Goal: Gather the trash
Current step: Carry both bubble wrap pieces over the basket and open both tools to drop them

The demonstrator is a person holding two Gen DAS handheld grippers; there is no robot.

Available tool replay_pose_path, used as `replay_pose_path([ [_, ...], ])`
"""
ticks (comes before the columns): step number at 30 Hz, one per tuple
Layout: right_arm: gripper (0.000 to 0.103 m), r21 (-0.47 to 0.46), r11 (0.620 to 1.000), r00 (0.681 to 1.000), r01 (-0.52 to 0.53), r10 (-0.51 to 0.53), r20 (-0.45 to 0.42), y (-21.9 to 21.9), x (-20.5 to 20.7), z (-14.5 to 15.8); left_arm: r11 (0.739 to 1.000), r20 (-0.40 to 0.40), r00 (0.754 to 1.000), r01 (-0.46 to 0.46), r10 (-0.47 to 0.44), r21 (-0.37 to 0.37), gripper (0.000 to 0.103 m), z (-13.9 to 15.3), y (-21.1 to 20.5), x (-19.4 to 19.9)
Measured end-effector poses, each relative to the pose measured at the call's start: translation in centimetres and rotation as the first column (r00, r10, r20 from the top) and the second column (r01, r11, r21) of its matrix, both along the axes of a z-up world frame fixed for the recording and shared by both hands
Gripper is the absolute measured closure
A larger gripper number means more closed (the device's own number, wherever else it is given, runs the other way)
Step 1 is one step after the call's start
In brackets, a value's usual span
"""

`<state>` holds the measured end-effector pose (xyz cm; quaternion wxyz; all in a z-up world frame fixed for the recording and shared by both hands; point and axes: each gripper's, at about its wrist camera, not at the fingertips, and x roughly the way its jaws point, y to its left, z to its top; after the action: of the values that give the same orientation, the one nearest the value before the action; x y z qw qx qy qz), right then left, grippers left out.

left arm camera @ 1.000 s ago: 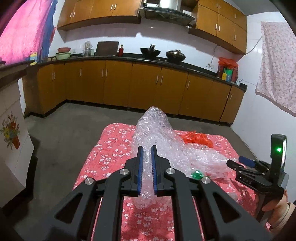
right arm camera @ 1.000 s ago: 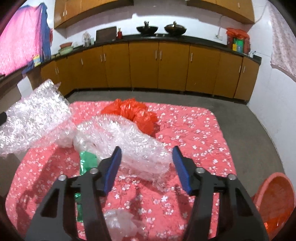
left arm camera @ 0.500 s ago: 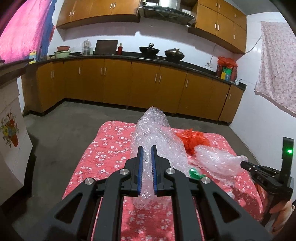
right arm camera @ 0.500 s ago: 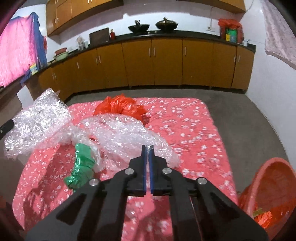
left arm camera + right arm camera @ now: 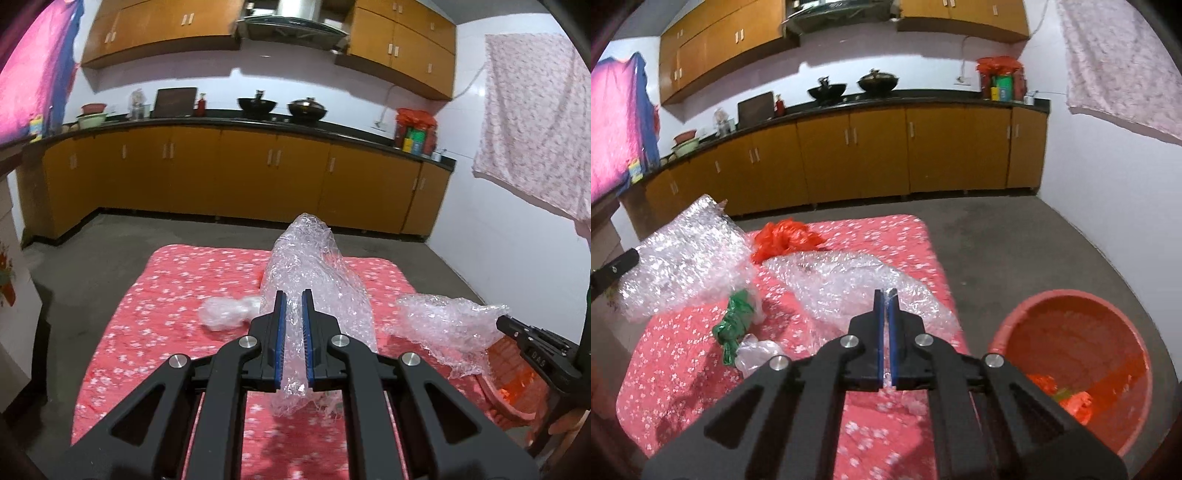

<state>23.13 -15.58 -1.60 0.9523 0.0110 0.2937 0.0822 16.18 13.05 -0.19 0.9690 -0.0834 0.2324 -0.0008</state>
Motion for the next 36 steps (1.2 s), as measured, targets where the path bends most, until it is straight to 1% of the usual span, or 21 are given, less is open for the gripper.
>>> replay_pose_path([
  [9,0.099,0.021,0.995,0.994,0.099,-0.1,0.044,-5.2,-2.7,2.0,0.996,0.014,0.995,0.094,-0.094,0.008,0.094,0.9,-5.1,0.6],
  [14,0.099,0.046,0.983,0.983,0.175,-0.178,0.052,-8.5,-3.8,2.3,0.989,0.013,0.989,0.149,-0.149,0.014,0.094,0.7,-7.9,0.6],
  [18,0.099,0.054,0.97,0.969,0.237,-0.24,0.053,-11.3,-4.7,2.3,0.979,0.009,0.979,0.205,-0.205,0.015,0.094,0.6,-10.7,0.6],
  [23,0.099,0.043,0.946,0.945,0.32,-0.322,0.056,-14.6,-6.1,1.9,0.961,0.001,0.961,0.275,-0.275,0.011,0.094,0.2,-14.1,0.6],
  [30,0.099,0.041,0.899,0.898,0.436,-0.438,0.047,-19.4,-7.7,1.2,0.929,-0.017,0.929,0.37,-0.37,0.004,0.094,-0.4,-19.0,0.7],
  [36,0.099,0.047,0.86,0.859,0.509,-0.511,0.047,-22.5,-8.8,0.6,0.907,-0.027,0.906,0.422,-0.422,-0.013,0.094,-0.9,-22.2,0.6],
])
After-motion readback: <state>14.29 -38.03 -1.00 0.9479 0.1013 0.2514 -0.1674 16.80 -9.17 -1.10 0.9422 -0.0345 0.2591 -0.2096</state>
